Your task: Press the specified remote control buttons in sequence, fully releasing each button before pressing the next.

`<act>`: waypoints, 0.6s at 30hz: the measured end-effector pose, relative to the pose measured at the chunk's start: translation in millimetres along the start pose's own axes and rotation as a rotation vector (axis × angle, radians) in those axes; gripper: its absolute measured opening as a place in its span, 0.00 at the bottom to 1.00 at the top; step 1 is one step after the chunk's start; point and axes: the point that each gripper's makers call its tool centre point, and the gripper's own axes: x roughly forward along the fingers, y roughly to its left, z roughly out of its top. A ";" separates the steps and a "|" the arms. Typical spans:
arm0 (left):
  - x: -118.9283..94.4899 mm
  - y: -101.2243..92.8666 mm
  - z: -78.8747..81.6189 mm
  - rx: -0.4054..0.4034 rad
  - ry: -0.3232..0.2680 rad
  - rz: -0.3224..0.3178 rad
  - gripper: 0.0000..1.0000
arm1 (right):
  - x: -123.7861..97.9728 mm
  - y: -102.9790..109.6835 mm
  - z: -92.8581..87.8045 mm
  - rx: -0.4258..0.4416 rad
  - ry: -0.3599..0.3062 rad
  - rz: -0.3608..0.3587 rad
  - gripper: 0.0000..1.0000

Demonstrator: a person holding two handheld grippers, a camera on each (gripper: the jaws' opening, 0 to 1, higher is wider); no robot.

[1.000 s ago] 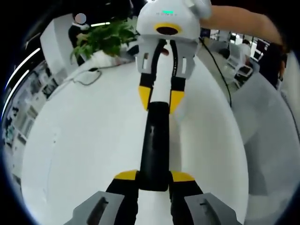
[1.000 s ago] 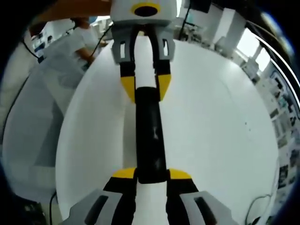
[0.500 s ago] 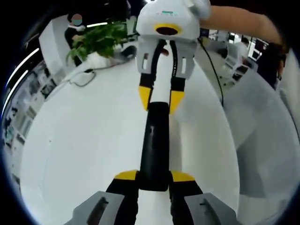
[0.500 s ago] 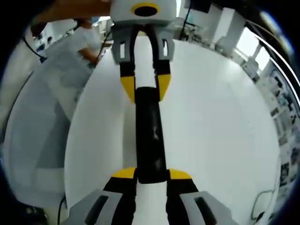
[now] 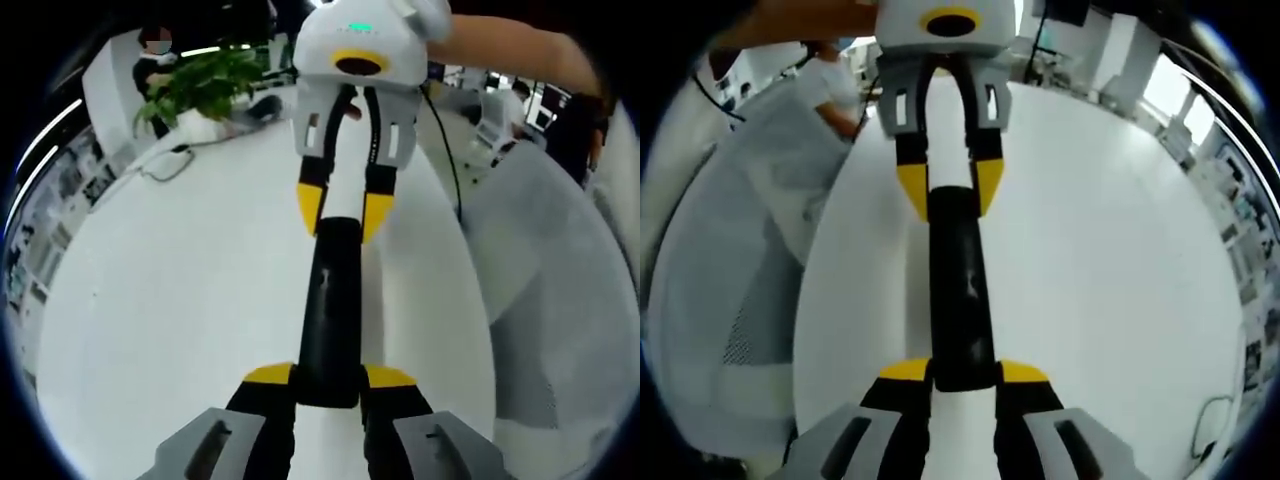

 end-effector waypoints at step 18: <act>19.3 -21.2 -24.1 -0.030 0.013 -0.027 0.23 | 23.3 21.5 -2.9 -0.018 0.004 0.015 0.20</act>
